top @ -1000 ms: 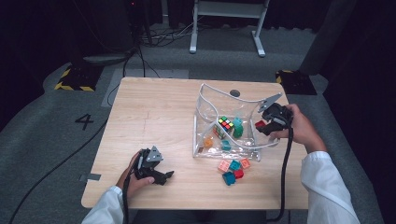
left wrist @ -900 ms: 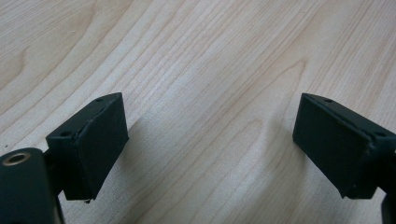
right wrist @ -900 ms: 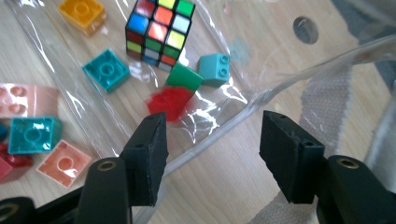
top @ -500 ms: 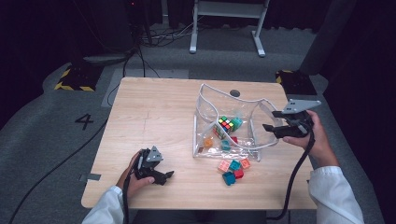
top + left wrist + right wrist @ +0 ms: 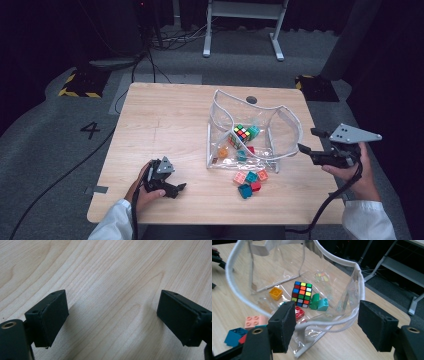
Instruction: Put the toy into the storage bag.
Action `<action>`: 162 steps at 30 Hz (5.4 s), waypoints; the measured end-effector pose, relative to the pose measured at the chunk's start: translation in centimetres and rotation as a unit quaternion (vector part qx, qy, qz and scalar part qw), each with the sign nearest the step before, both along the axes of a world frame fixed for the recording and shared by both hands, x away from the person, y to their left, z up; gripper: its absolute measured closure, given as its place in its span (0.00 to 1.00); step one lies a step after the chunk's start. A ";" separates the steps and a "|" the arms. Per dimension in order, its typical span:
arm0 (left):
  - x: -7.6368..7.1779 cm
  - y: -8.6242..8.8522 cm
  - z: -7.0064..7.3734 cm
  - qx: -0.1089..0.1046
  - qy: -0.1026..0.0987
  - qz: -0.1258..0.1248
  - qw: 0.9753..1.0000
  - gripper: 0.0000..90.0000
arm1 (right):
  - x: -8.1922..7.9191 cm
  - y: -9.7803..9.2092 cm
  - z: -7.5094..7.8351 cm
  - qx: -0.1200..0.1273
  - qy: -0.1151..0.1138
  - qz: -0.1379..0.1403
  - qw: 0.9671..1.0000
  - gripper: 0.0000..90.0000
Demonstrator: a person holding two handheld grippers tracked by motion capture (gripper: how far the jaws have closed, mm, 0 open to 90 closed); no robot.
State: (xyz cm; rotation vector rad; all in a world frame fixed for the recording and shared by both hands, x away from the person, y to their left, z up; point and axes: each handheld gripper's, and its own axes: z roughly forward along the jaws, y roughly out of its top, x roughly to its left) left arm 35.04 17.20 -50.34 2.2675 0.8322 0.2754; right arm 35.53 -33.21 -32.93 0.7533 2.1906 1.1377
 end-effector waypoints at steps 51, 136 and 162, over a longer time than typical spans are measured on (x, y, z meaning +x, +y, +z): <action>0.0 0.0 0.0 0.001 -0.001 -0.001 1.000 0.12 | -0.3 6.8 -17.0 -0.025 0.121 0.028 0.992 0.44; 0.0 0.0 0.0 0.000 0.002 0.000 1.000 0.11 | 4.8 -1.3 1.8 0.008 0.025 0.005 1.000 0.66; 0.0 0.0 0.0 0.001 -0.001 -0.001 1.000 0.11 | 9.0 7.0 -0.1 -0.086 0.091 0.088 0.988 0.66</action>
